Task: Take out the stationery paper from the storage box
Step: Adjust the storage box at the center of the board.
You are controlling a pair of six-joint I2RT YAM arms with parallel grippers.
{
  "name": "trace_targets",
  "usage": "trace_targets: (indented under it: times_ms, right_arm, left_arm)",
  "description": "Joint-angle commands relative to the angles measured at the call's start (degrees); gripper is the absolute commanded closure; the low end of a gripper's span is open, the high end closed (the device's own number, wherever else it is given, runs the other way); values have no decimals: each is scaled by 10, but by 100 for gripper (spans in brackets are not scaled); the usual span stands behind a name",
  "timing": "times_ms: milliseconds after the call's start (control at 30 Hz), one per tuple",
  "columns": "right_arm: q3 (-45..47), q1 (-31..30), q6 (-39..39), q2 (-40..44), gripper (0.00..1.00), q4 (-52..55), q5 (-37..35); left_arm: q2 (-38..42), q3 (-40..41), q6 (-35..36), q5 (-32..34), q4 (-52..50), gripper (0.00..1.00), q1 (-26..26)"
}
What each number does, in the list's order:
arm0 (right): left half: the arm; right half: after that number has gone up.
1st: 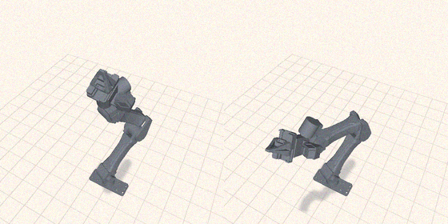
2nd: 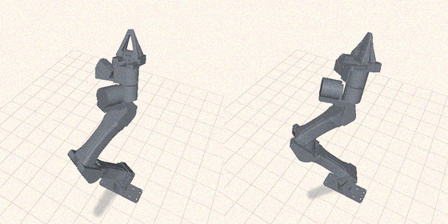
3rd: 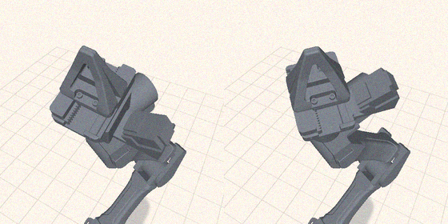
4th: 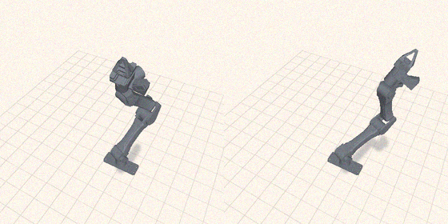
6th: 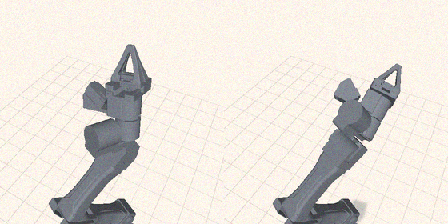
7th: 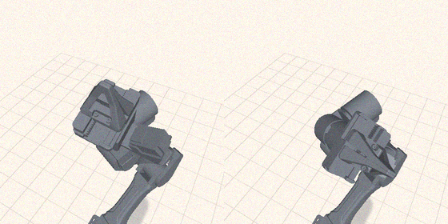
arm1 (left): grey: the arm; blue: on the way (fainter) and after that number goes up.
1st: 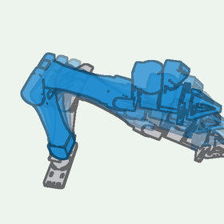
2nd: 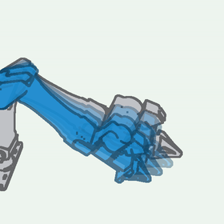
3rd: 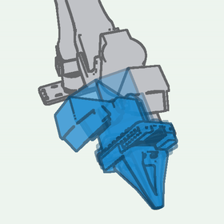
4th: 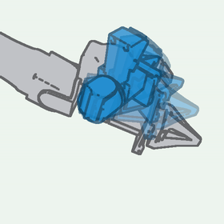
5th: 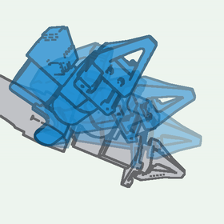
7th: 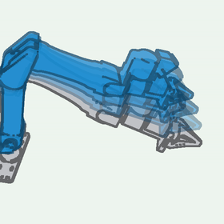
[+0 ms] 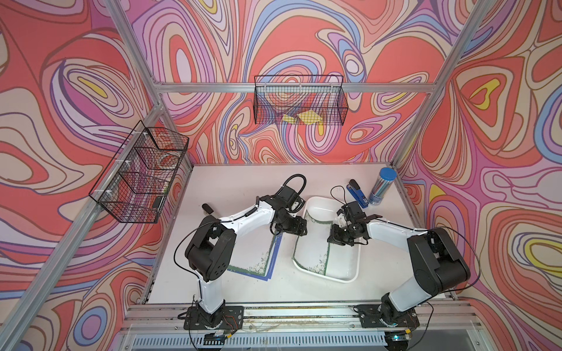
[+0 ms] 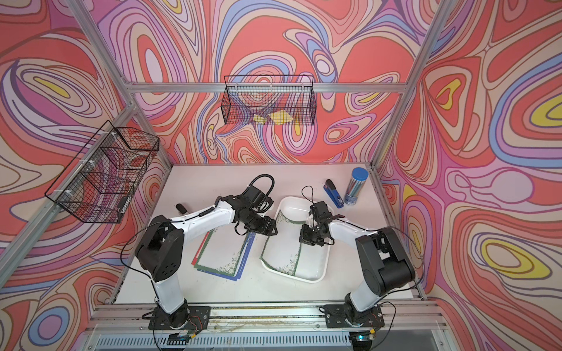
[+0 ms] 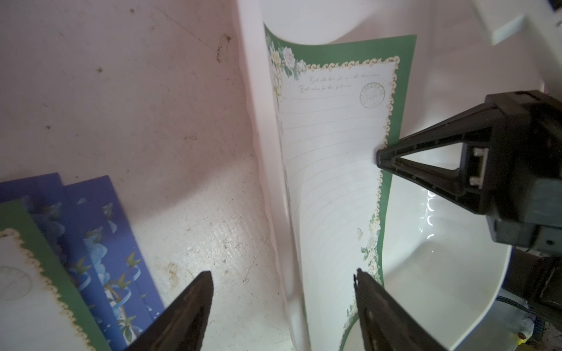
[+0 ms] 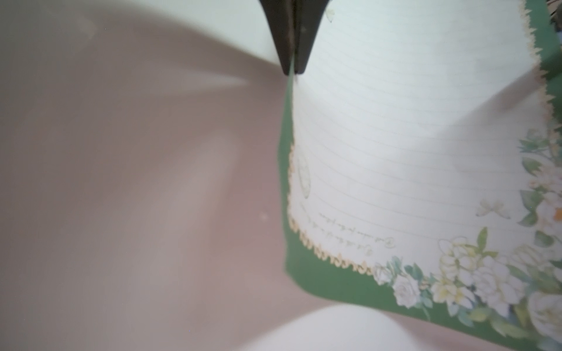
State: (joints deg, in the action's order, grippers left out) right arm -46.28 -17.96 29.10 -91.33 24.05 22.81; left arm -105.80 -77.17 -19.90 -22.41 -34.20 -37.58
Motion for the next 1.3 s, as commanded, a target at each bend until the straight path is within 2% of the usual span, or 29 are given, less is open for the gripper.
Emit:
trace_targets:
  times_ms: [0, 233, 467, 633, 833, 1000, 1100, 1167, 1267]
  right_arm:
    - [-11, 3, -12, 21, 100, 18, -28]
    - [-49, 3, -40, 30, 100, 75, -70]
    - [-65, 3, -61, 58, 100, 115, -117]
    - [-72, 3, -66, 69, 100, 121, -129]
    - [-87, 3, -73, 77, 100, 136, -135]
    - [-152, 3, -98, 86, 100, 213, -169]
    - [-186, 2, -115, 110, 100, 240, -196]
    - [-198, 2, -124, 134, 100, 245, -212]
    - [-221, 0, -139, 168, 100, 253, -224]
  left_arm:
    - [8, -17, 9, 12, -21, 23, -5]
    - [34, -22, 35, 38, -23, 22, -5]
    - [158, 81, 60, 91, 114, 19, -4]
    - [208, 103, 63, 105, 129, 19, -4]
    - [295, 179, 57, 179, 187, 17, -3]
    - [374, 240, 73, 216, 268, 12, -3]
    - [401, 244, 91, 220, 276, 9, -3]
    - [415, 241, 89, 242, 267, 1, -1]
    - [436, 250, 84, 278, 271, 1, -1]
